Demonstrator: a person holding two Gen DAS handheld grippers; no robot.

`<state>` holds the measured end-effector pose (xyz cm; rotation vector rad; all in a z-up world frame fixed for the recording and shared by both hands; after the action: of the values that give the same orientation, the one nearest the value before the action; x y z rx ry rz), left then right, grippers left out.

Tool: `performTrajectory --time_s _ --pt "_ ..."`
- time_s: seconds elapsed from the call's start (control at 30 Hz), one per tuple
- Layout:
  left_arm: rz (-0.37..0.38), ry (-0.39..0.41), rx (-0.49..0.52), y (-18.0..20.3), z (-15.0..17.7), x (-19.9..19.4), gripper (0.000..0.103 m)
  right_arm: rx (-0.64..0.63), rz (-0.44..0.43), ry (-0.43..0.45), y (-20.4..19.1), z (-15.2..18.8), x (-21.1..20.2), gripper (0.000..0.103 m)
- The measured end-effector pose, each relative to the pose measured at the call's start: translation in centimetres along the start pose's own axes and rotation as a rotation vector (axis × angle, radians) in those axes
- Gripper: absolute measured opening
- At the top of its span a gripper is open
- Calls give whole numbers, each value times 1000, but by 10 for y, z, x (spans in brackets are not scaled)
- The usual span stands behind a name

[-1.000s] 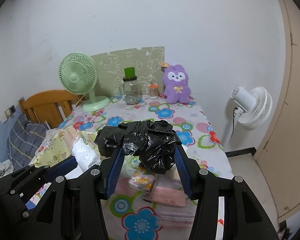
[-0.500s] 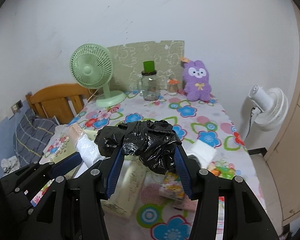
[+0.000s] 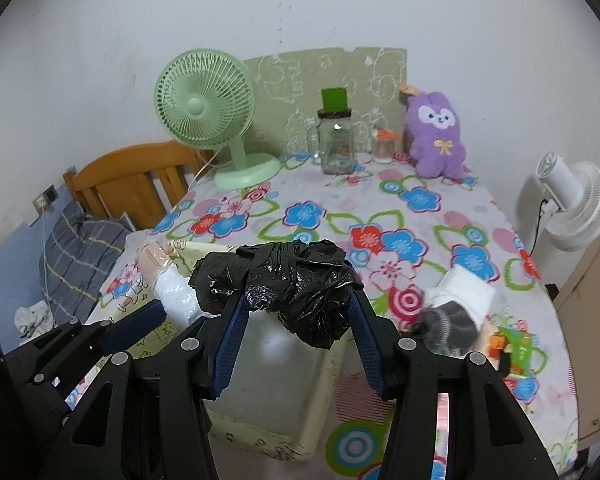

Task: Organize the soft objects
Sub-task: 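Lift the white cloth with the left tool while the right tool carries the black bag to the yellow box, then lower both items into the yellow box and open both tools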

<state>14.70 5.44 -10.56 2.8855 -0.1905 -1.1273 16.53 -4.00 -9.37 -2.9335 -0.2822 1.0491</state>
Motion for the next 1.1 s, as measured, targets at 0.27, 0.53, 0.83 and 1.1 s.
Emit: performTrajectory --time_s 0.27,0.53,0.83,1.1 --pt "-11 -58 -23 -16 7 21 38 7 -19 -48 -12 5 27 55" --pt "-15 -96 -54 -27 10 33 39 -7 -4 -68 -20 5 51 58" --pt "8 -127 -60 -25 9 43 55 -29 6 -58 -21 -3 63 62" --pt "2 -119 -71 -24 5 44 79 -56 -36 -57 -25 -8 68 75"
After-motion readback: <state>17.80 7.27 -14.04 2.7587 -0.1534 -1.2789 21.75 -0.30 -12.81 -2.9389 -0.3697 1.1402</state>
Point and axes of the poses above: each gripper's, at about its wrist camera, not at the fingertips, and x roughly the way its jaws point, y to its right, z to its underside, the point moved 5 cm from there along x, roughly the way its jaws point, and after that the axes turned 8 degrees about z, right-handed, at the moved point
